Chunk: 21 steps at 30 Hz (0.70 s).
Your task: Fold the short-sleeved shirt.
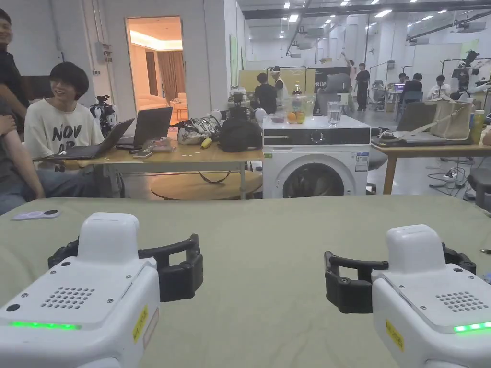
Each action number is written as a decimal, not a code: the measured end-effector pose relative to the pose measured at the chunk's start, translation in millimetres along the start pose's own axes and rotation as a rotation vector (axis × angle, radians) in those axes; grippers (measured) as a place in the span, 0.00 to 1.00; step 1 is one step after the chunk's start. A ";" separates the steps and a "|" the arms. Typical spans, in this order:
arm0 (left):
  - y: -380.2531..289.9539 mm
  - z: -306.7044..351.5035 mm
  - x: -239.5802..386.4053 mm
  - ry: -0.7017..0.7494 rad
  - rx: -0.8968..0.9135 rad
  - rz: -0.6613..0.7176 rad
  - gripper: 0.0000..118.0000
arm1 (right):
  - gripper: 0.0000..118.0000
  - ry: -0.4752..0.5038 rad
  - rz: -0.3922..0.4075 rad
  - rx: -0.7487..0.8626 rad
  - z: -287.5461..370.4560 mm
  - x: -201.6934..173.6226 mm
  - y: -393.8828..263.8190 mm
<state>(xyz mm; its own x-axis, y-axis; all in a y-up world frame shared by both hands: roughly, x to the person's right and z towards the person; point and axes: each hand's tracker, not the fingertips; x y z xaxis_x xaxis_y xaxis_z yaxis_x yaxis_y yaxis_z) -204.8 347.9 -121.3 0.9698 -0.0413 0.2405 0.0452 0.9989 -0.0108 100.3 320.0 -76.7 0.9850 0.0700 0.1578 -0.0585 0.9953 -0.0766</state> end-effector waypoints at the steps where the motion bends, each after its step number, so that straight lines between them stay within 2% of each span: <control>1: 0.2 0.1 -0.1 0.001 0.000 0.002 0.96 | 1.00 -0.007 0.003 0.001 -0.1 0.5 -0.1; 8: -0.8 -0.3 0.2 0.002 0.002 0.000 0.96 | 1.00 -0.012 -0.046 0.013 1.2 7.4 1.5; 21: -2.1 0.8 2.0 -0.011 0.000 -0.004 0.96 | 1.00 -0.008 -0.030 0.031 5.3 5.0 2.6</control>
<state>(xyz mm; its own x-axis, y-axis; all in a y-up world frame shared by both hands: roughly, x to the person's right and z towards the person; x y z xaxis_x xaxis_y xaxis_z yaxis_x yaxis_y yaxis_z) -203.1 345.8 -120.0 0.9670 -0.0448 0.2508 0.0487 0.9988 -0.0095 104.2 323.3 -71.0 0.9850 0.0404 0.1679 -0.0339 0.9986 -0.0416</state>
